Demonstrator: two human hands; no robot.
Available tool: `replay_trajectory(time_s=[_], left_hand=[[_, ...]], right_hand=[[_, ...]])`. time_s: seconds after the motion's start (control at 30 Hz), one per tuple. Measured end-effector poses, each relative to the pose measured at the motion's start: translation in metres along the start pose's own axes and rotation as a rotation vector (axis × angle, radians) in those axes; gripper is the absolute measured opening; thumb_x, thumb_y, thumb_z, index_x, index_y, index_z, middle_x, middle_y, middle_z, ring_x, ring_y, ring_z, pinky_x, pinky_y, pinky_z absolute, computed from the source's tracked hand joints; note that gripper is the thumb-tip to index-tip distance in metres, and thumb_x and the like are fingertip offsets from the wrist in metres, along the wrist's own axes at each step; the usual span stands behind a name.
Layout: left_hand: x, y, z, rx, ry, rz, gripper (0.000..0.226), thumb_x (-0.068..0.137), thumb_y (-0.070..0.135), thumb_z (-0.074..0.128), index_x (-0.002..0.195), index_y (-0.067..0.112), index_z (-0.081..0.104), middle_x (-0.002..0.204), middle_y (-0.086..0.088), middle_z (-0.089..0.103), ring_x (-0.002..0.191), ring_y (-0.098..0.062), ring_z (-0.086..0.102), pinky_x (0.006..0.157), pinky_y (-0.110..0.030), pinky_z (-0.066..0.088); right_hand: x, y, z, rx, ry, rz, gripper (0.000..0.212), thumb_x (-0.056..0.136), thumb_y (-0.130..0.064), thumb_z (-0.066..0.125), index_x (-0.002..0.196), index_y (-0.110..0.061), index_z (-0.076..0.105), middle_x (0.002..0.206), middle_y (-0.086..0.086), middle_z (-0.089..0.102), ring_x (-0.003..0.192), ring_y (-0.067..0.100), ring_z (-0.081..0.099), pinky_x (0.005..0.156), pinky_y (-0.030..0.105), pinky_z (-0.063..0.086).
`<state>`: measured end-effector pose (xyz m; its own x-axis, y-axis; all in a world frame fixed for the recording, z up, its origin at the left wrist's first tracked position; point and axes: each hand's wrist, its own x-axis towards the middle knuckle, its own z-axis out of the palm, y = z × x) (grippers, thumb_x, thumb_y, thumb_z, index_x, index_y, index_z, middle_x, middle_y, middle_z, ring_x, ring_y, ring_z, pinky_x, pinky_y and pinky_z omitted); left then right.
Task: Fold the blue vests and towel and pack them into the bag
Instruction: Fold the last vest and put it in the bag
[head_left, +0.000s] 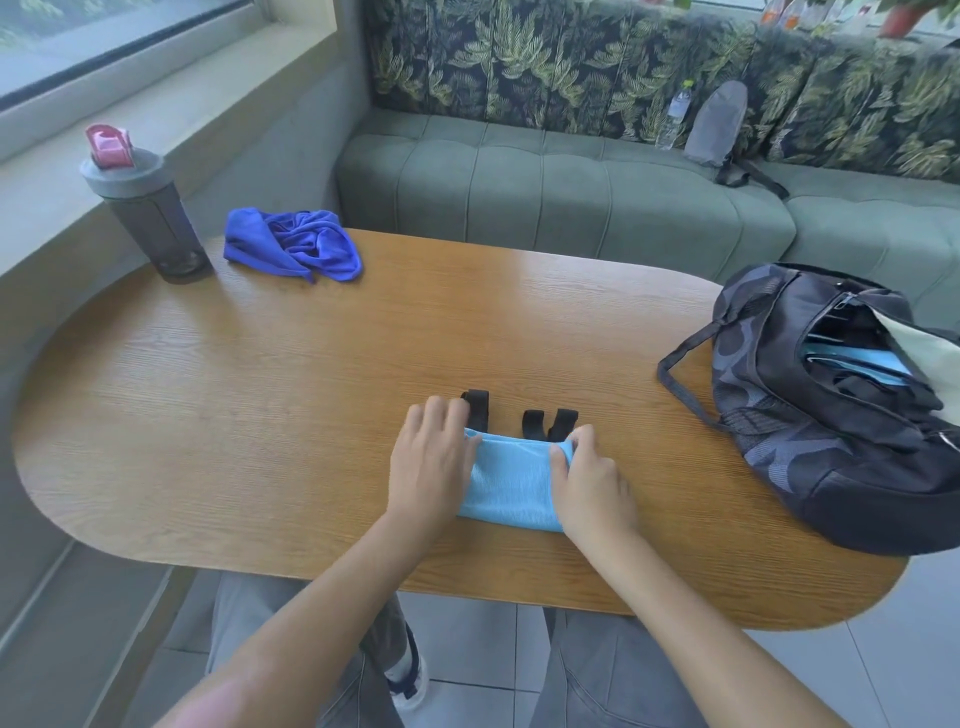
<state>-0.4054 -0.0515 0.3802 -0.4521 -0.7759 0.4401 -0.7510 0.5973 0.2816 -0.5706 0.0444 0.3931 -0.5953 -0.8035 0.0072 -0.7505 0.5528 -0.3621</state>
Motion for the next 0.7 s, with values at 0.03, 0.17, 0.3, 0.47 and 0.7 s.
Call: replay_trajectory(time_s=[0.03,0.17,0.3,0.47,0.7], left_hand=[[0.002,-0.001,0.002,0.028,0.025,0.202,0.03,0.082,0.002,0.071,0.108,0.01,0.06,0.106,-0.006,0.058,0.095,-0.026,0.056,0.082,-0.036,0.052],[0.009,-0.011,0.009,0.004,-0.142,0.662,0.05,0.074,-0.002,0.078,0.123,0.005,0.066,0.123,-0.009,0.067,0.12,-0.028,0.062,0.104,-0.038,0.051],[0.008,-0.013,0.01,0.109,-0.147,0.713,0.047,0.08,0.001,0.074,0.126,0.001,0.066,0.127,-0.013,0.067,0.121,-0.032,0.061,0.101,-0.04,0.053],[-0.007,0.001,-0.001,0.072,-0.045,0.697,0.018,0.085,-0.006,0.056,0.097,0.006,0.063,0.101,-0.01,0.062,0.087,-0.026,0.054,0.074,-0.036,0.05],[-0.043,0.018,-0.005,-0.041,-0.239,0.42,0.052,0.1,0.052,0.045,0.125,0.011,0.065,0.121,-0.004,0.064,0.105,-0.025,0.06,0.087,-0.037,0.055]], right_hand=[[-0.001,-0.001,-0.001,-0.086,0.007,-0.036,0.024,0.107,-0.042,0.034,0.12,-0.023,0.04,0.077,-0.002,0.061,0.067,0.022,0.059,0.055,0.034,0.04],[-0.001,0.006,0.009,-0.288,0.1,-0.117,0.036,0.105,-0.042,0.038,0.121,-0.018,0.06,0.095,0.002,0.058,0.084,0.024,0.056,0.061,0.034,0.036],[0.0,0.014,0.014,-0.253,0.159,-0.103,0.039,0.101,-0.048,0.048,0.113,-0.016,0.066,0.097,0.001,0.055,0.086,0.02,0.05,0.07,0.034,0.044],[0.008,0.017,-0.007,0.036,-0.098,0.138,0.045,0.095,-0.06,0.054,0.115,-0.02,0.06,0.114,-0.002,0.053,0.112,0.02,0.047,0.095,0.036,0.041],[0.013,0.002,-0.039,0.501,-0.402,0.296,0.022,0.092,-0.037,0.069,0.09,-0.015,0.066,0.098,0.0,0.07,0.091,0.017,0.063,0.082,0.035,0.049]])
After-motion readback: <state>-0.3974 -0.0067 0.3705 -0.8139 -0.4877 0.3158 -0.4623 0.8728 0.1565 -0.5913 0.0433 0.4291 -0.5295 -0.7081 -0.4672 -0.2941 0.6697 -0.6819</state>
